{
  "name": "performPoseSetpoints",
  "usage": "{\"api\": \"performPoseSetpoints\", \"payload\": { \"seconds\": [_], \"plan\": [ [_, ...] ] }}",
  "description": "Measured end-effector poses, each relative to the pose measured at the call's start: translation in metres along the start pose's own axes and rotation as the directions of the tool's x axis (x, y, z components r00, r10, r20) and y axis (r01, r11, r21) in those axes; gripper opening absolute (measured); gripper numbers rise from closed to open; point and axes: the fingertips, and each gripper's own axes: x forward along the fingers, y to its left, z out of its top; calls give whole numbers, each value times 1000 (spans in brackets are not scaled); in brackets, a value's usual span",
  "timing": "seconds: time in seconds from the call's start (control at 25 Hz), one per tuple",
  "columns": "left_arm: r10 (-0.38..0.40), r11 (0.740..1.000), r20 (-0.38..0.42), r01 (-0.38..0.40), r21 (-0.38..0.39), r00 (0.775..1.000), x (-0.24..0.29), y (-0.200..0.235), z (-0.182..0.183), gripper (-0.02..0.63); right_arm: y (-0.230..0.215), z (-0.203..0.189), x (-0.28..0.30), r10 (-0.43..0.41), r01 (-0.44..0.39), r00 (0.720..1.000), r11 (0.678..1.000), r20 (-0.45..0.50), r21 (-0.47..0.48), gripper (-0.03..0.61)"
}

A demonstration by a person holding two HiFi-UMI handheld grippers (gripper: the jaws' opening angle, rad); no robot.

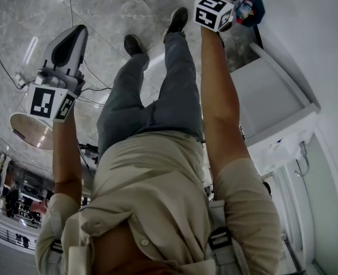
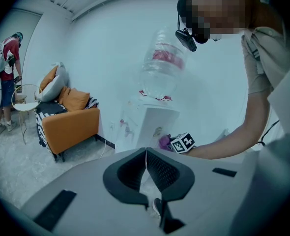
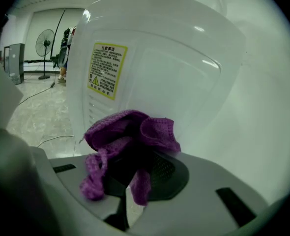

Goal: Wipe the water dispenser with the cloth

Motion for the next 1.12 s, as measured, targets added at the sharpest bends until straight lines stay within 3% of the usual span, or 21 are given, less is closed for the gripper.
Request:
{"api": "performPoseSetpoints", "payload": {
  "seconds": [0.24, 0.6, 0.84, 1.12],
  "plan": [
    [13, 1000, 7, -13, -17, 1000, -4, 5, -5, 21, 20, 4, 1, 26, -26, 1000, 1000, 0, 17, 52],
    [50, 997, 9, -50, -53, 999, -13, 22, -21, 21, 114, 28, 7, 151, -150, 989, 987, -1, 62, 52],
    [70, 995, 9, -69, -72, 998, -17, 29, -28, 21, 185, 45, 7, 297, -297, 955, 955, 2, -25, 52],
    [79, 994, 5, -79, -80, 997, -13, 38, -31, 21, 194, 43, 14, 329, -327, 944, 943, 10, -64, 52]
  ]
}}
